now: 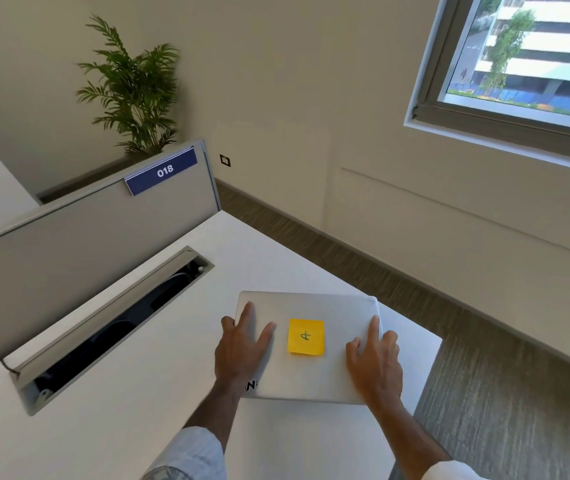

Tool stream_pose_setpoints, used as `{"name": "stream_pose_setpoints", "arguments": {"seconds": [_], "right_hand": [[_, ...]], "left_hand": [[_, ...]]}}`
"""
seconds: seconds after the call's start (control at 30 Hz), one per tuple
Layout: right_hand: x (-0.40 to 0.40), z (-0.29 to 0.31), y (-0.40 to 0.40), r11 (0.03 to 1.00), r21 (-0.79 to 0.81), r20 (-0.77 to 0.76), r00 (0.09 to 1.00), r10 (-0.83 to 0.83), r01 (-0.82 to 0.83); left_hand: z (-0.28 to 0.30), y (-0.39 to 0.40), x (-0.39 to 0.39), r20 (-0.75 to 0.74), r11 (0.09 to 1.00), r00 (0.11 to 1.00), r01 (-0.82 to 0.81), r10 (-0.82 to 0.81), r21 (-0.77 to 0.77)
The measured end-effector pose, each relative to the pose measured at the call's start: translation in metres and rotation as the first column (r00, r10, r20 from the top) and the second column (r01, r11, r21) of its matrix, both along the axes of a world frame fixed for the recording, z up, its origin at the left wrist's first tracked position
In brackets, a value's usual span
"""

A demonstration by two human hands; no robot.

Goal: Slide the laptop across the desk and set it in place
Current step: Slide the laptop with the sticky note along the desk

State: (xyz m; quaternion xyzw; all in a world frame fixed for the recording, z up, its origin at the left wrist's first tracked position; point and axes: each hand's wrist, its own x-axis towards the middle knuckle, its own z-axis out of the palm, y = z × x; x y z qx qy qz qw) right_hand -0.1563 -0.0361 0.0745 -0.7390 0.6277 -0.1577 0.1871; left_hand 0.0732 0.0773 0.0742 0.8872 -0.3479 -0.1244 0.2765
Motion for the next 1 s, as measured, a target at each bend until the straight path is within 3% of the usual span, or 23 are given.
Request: {"name": "stream_pose_setpoints", "arguments": {"seconds": [1.0], "right_hand": [[0.12,0.017,0.127,0.942,-0.041,0.045,0.941,0.336,-0.334]], "left_hand": [[0.036,0.194,0.068,0.008,0.941,0.941,-0.338,0.338,0.009]]}}
